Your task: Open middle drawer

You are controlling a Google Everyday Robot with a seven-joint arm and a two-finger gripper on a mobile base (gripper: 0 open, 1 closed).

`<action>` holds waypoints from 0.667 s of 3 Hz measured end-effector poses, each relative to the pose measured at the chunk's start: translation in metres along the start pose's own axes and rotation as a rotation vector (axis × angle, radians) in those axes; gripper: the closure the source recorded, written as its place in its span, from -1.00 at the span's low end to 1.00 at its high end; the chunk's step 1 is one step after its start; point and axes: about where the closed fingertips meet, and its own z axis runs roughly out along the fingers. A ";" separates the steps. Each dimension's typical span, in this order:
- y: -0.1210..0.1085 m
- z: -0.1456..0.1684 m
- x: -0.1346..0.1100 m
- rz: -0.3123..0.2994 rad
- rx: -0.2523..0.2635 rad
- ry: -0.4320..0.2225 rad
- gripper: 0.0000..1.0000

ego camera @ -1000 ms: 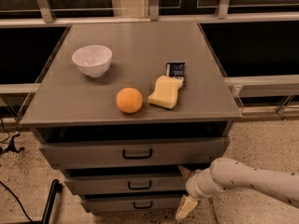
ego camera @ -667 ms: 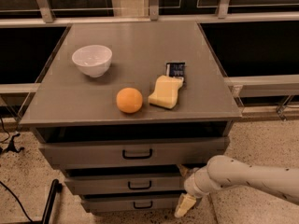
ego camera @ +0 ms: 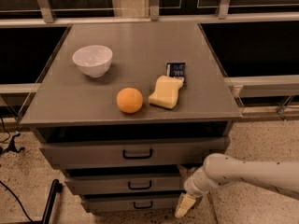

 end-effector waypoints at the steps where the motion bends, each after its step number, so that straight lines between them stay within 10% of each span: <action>1: 0.006 0.009 0.012 0.060 -0.062 0.006 -1.00; 2: 0.009 0.008 0.013 0.080 -0.087 0.006 -1.00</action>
Offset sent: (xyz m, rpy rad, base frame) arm -0.0153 -0.0135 -0.0271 0.0301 0.2280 -0.0542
